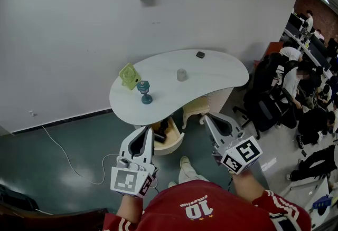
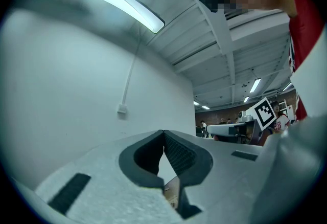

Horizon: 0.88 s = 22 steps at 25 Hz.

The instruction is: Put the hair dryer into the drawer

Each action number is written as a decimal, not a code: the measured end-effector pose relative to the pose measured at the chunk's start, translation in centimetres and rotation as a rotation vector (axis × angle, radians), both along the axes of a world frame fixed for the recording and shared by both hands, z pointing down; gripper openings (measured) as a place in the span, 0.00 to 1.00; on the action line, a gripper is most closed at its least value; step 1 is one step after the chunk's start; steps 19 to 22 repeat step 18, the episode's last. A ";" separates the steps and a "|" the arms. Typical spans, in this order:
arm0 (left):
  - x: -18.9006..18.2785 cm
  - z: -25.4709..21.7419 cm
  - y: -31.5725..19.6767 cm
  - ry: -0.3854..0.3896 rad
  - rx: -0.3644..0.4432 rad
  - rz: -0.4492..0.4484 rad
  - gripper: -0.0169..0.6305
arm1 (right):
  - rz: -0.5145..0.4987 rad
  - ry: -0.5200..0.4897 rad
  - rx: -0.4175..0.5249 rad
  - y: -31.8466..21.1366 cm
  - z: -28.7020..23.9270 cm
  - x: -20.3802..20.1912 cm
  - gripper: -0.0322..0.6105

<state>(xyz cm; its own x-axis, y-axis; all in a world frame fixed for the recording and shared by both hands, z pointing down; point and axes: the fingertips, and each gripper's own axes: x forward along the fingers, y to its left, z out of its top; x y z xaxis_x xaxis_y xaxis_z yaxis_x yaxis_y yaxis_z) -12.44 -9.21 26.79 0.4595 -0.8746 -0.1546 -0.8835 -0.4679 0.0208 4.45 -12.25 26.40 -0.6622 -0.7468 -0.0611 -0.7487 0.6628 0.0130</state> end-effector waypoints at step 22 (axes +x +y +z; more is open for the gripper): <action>-1.6 0.5 -0.6 0.017 -0.021 -0.021 0.02 | -0.039 0.011 -0.025 -0.7 0.6 -2.0 0.06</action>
